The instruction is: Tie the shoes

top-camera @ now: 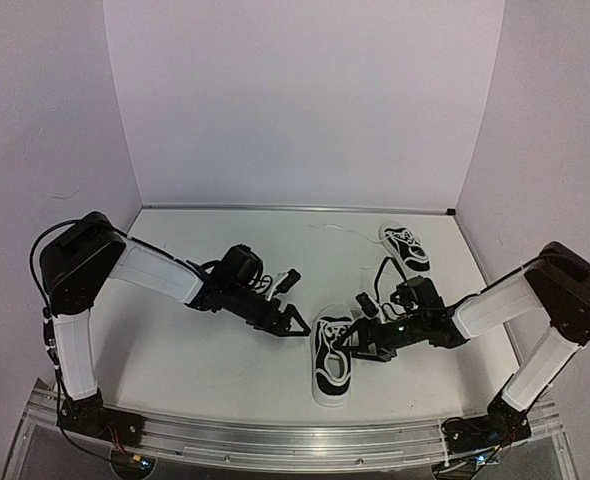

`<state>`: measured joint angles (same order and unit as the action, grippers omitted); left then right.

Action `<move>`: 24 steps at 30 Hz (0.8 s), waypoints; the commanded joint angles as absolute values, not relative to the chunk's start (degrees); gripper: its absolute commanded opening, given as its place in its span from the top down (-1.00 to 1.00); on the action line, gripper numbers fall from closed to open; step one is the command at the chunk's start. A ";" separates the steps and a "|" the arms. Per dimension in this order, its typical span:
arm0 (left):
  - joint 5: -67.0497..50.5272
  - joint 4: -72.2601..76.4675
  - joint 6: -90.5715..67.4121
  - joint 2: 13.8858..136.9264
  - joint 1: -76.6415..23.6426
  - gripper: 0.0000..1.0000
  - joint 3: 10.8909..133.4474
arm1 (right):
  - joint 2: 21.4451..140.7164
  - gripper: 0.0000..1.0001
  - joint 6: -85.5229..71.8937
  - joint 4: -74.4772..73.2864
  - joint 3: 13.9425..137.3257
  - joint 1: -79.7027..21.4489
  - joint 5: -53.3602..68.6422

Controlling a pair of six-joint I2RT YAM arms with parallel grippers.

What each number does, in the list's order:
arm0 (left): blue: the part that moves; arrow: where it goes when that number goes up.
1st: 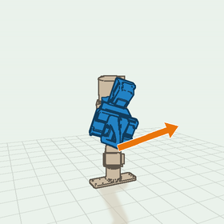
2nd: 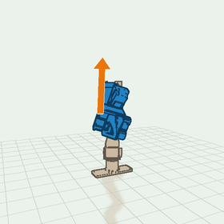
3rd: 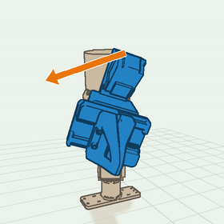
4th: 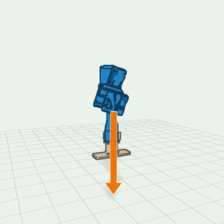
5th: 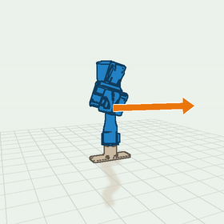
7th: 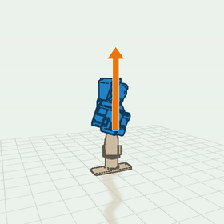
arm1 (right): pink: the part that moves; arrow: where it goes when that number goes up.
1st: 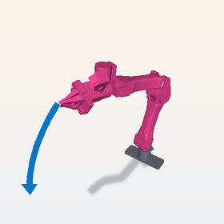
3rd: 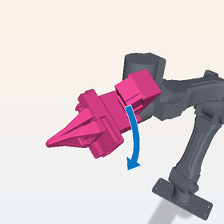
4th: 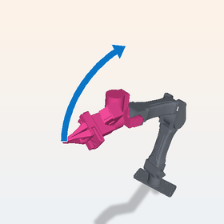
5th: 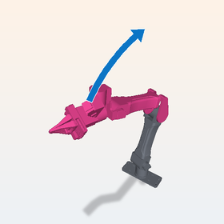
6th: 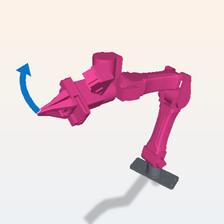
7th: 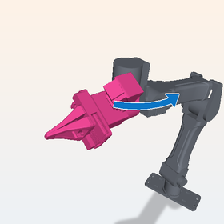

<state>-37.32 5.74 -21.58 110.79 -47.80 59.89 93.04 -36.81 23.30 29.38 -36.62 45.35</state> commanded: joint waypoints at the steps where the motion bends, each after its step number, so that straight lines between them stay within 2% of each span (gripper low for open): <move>1: -43.50 17.90 -26.83 114.48 -47.81 -0.73 61.52 | 97.26 -0.76 -40.32 32.56 29.75 -38.24 46.02; 9: -42.93 20.02 -28.70 115.79 -47.25 -0.35 61.56 | 104.45 -0.45 -40.84 35.04 37.11 -39.59 44.28; 14: -45.14 27.95 -37.72 116.75 -39.68 -0.09 57.49 | 109.96 -0.41 -43.79 39.15 41.72 -41.35 43.26; 18: -48.30 34.60 -41.19 117.37 -35.17 -0.03 55.87 | 114.17 -0.39 -43.99 40.00 45.77 -41.92 41.67; 22: -48.33 29.63 -38.23 116.79 -34.61 -0.02 57.29 | 116.34 -0.41 -44.02 39.97 49.16 -41.93 42.23; 24: -48.33 28.68 -37.98 116.19 -33.90 -0.05 56.94 | 114.72 -0.51 -44.22 39.89 48.36 -41.90 42.33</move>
<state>-45.34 27.39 -38.01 117.34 -33.51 56.19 114.83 -43.89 38.12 47.16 -41.67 44.08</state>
